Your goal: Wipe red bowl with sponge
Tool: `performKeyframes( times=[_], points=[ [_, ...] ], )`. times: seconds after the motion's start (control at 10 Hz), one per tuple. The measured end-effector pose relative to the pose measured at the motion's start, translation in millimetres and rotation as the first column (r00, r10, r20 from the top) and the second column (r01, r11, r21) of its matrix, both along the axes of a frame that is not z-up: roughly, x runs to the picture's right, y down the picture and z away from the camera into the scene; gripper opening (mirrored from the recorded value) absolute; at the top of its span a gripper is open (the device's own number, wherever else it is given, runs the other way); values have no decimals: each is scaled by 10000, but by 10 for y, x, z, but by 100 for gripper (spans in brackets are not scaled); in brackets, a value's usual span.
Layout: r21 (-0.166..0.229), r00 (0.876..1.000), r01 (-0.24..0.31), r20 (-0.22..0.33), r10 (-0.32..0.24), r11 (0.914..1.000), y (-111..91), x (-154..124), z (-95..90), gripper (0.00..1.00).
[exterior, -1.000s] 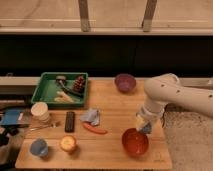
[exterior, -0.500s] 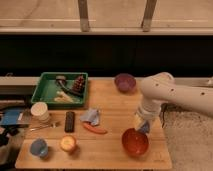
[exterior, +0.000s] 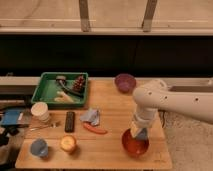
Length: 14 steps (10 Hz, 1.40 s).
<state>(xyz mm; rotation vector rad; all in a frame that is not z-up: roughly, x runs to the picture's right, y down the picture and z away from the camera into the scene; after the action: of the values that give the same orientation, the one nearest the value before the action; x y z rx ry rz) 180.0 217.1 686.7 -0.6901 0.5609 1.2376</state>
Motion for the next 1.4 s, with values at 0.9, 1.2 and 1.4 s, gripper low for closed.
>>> performKeyframes(
  times=[0.9,1.2,1.4],
  points=[
    [-106,9977,-466,-502,460,9989,181,127,90,0],
    [-101,9984,-369,-436,364,9993,54,85,241,0],
    [-77,9999,-104,-21,104,9999,14,-168,302,0]
  ],
)
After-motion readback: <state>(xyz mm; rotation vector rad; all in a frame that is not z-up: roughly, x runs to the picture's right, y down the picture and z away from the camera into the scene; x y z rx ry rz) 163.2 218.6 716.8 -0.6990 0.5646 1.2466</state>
